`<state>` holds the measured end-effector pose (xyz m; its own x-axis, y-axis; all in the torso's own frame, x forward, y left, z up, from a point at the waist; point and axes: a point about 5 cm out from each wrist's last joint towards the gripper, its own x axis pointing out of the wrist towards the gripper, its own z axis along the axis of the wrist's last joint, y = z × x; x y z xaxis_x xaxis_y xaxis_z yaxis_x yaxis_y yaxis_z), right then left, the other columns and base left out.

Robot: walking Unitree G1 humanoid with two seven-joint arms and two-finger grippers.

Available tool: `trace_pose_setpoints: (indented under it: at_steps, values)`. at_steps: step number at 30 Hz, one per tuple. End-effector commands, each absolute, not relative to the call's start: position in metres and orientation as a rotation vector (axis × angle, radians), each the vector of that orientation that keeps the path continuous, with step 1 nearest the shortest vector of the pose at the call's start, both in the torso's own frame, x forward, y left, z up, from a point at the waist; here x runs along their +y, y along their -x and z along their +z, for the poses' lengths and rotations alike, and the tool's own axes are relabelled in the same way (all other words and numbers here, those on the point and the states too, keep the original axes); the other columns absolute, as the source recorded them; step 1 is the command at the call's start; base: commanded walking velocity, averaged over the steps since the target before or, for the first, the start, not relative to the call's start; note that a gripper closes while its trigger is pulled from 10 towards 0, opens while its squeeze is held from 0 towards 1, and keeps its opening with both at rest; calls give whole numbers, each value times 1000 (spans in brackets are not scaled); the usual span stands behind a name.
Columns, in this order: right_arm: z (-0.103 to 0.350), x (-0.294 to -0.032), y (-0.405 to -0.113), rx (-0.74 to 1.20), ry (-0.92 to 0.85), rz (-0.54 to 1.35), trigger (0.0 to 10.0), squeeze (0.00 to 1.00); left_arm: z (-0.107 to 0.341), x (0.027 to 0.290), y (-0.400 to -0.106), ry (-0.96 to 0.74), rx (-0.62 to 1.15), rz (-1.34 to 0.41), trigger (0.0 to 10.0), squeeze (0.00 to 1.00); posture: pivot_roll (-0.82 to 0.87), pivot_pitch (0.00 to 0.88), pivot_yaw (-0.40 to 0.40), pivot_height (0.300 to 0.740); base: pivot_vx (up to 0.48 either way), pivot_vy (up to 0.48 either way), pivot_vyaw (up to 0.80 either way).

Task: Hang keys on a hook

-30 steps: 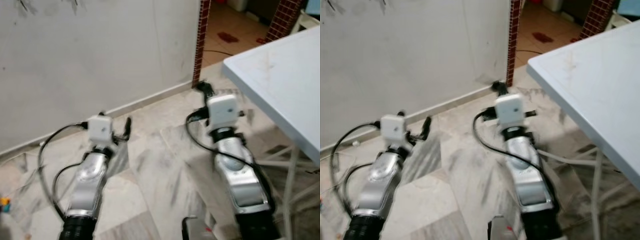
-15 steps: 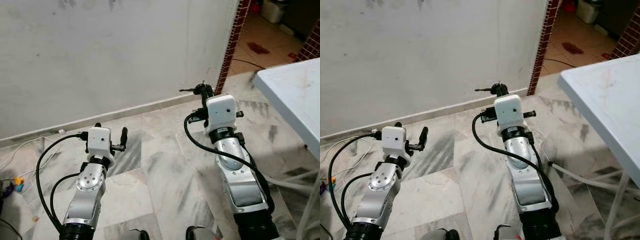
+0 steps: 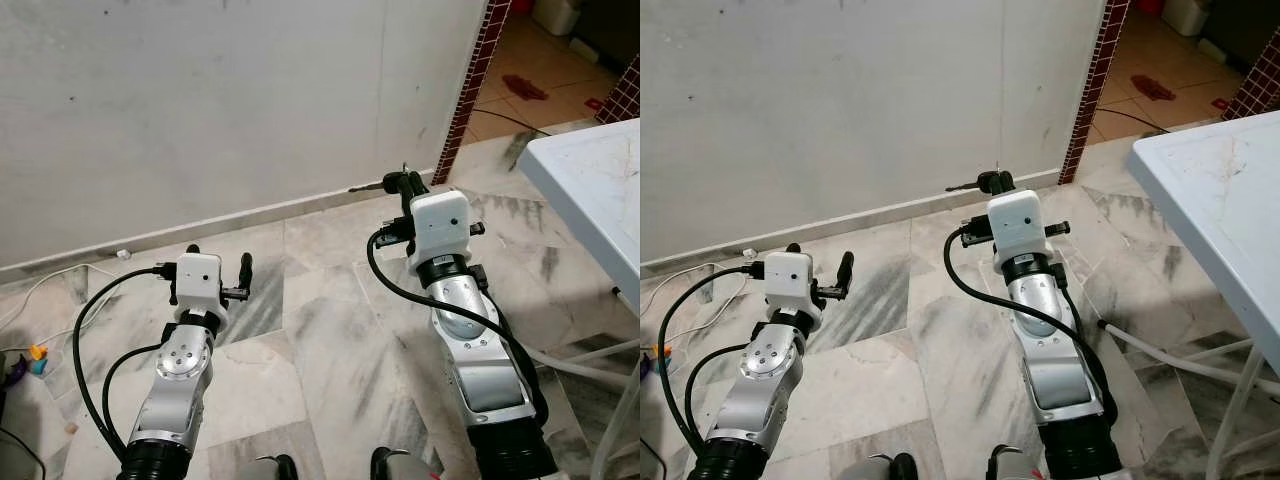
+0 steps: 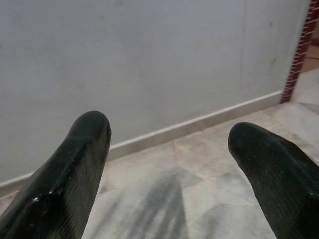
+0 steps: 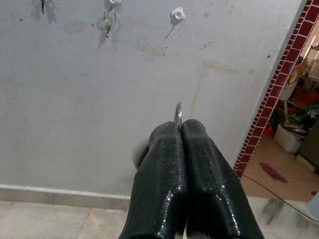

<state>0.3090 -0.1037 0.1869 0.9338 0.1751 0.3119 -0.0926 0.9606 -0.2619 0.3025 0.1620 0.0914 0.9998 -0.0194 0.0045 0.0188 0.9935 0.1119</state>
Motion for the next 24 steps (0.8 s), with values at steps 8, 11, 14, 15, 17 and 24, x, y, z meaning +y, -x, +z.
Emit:
trace_pose_setpoints:
  at_steps: [8, 11, 14, 15, 17, 24]
  values:
    - [191, -99, -309, -367, 234, 150, 10000, 0, 102, 165, -308, -47, -49, -49, 10000, 0, -59, 178, 54, 740, 154, 0, 0]
    - [188, -100, -310, -352, 227, 147, 10000, 0, 101, 163, -309, -49, -48, -50, 10000, 0, -58, 177, 51, 740, 401, 0, 0]
    - [185, -101, -309, -343, 233, 152, 10000, 0, 99, 161, -309, -45, -42, -51, 10000, 0, -57, 183, 44, 740, 401, 0, 0]
    - [185, -101, -309, -343, 233, 152, 10000, 0, 99, 161, -309, -45, -42, -51, 10000, 0, -57, 183, 44, 740, 401, 0, 0]
    - [181, -101, -308, -326, 232, 157, 10000, 0, 96, 158, -306, -41, -34, -53, 10000, 0, -52, 193, 33, 740, 339, 0, 0]
    - [174, -96, -304, -303, 226, 186, 10000, 0, 90, 155, -294, -24, -23, -62, 10000, 0, -41, 213, 18, 740, 307, 0, 0]
